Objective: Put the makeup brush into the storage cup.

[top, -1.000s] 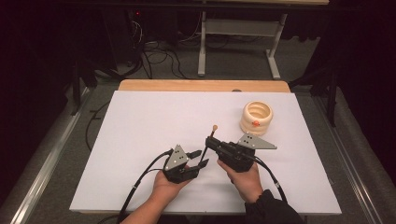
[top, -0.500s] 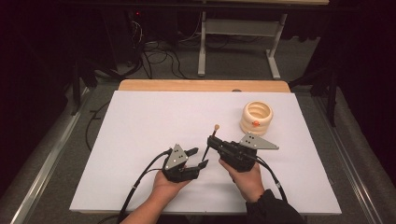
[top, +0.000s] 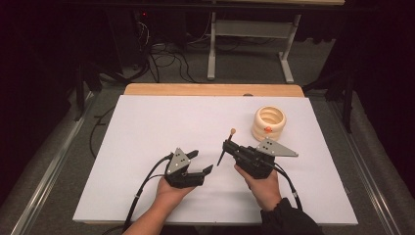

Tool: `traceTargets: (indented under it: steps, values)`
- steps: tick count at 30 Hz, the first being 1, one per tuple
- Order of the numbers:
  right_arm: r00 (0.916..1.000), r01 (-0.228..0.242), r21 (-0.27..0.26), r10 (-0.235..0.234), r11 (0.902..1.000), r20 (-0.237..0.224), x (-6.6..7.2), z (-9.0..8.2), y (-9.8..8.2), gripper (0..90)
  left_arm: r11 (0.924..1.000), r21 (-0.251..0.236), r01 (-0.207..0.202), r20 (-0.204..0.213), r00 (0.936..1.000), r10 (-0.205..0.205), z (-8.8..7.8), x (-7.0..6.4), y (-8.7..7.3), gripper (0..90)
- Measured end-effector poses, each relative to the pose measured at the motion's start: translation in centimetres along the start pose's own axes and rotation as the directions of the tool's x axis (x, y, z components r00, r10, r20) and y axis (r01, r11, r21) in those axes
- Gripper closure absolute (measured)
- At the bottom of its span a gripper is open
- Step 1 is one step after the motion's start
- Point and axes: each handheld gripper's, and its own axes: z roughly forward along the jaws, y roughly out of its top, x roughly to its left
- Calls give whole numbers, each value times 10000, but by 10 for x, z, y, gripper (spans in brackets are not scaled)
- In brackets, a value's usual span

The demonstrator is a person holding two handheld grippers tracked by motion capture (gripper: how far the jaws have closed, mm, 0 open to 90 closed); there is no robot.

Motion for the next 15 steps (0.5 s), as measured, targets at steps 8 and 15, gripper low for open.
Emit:
traceTargets:
  steps: [8, 15]
  values:
    - [9995, 108, -161, -103, 9998, 284, -7, -8, 2, 855, 9998, -92, 197, -315, 9993, -200, -9, 12, 0, 227]
    - [9973, 296, -208, -281, 9993, 681, -15, -17, 4, 855, 9997, -54, 244, -707, 9972, -247, -15, 22, -1, 200]
